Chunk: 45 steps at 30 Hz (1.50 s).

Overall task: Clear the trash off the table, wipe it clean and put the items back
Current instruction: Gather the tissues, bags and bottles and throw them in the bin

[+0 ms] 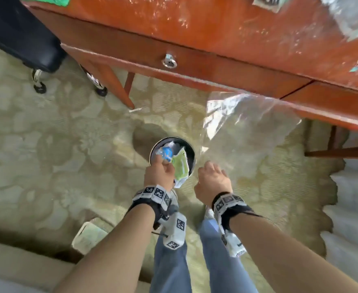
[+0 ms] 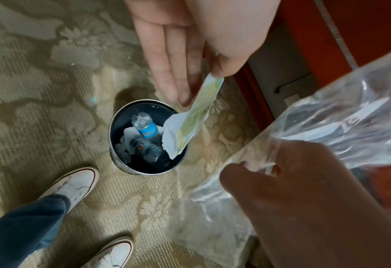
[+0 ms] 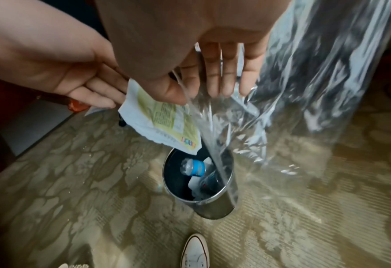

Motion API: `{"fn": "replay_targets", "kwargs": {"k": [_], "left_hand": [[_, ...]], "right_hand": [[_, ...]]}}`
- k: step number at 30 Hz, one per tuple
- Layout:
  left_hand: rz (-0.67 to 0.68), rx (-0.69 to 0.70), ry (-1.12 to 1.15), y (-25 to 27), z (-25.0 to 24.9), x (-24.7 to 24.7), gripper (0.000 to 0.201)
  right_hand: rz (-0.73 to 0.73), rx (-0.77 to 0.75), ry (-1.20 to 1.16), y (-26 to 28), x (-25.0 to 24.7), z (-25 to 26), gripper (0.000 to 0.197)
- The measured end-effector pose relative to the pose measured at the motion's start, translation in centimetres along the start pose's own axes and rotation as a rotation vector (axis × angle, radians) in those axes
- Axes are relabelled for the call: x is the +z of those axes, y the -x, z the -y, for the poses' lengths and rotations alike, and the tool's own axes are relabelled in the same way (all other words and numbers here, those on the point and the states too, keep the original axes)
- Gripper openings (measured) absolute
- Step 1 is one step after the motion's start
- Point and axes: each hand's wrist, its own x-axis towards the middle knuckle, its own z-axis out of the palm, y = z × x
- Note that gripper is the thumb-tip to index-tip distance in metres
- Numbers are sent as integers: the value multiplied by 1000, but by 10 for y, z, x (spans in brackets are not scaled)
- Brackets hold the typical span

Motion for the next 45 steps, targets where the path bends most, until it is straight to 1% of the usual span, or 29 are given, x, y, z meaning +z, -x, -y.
{"fn": "replay_targets", "kwargs": {"k": [2, 5, 8, 9, 10, 13, 16, 18, 21, 23, 24, 26, 29, 30, 31, 32, 33, 35, 37, 40, 41, 43, 45], "left_hand": [[-1, -30, 28, -24, 23, 14, 18], [-14, -86, 96, -55, 63, 41, 8], [-100, -154, 192, -86, 107, 76, 16], [-125, -177, 205, -93, 114, 83, 16], [-146, -209, 213, -101, 114, 86, 12], [-181, -228, 162, -119, 115, 94, 12], [-185, -259, 144, -134, 121, 101, 16], [-167, -288, 146, -141, 129, 105, 14], [-106, -359, 266, -149, 144, 110, 9], [-87, -402, 347, -152, 148, 110, 10], [-96, -394, 348, -152, 149, 111, 11], [-166, -312, 294, -149, 146, 109, 16], [-343, -92, 133, -138, 135, 106, 20], [-362, -9, 90, -135, 131, 106, 21], [-332, 74, 57, -132, 127, 107, 22], [-259, 145, 17, -131, 127, 110, 24], [-171, 208, -19, -129, 125, 112, 27], [13, 271, -102, -134, 129, 120, 32], [159, 252, -191, -146, 138, 133, 40], [312, 110, -236, -165, 153, 152, 51], [350, 89, -246, -170, 156, 157, 52], [400, 100, -297, -181, 160, 168, 48], [454, 90, -333, -189, 159, 175, 38]], "right_hand": [[14, -26, 20, -30, 25, 9, 54], [34, -65, 54, -75, 58, 21, 53], [99, -124, 55, -118, 89, 32, 51], [126, -164, 53, -132, 99, 35, 49], [150, -212, 62, -147, 107, 39, 49], [237, -299, 99, -178, 126, 47, 50], [326, -286, 78, -199, 135, 49, 54], [368, -257, 67, -207, 142, 46, 56], [409, -252, 89, -209, 153, 36, 70], [389, -263, 65, -208, 157, 29, 79], [369, -265, 43, -207, 157, 27, 82], [345, -273, 24, -205, 157, 24, 83], [371, -276, 52, -211, 160, 24, 83], [368, -274, 63, -213, 162, 25, 84], [359, -271, 74, -217, 166, 27, 84], [357, -263, 81, -220, 173, 28, 85], [356, -253, 88, -223, 179, 30, 86], [330, -251, 102, -229, 194, 31, 86], [316, -266, 129, -237, 206, 31, 83], [335, -275, 208, -249, 216, 29, 83], [343, -268, 233, -252, 218, 30, 84], [362, -255, 276, -257, 217, 36, 83], [379, -234, 283, -257, 211, 44, 83]]}}
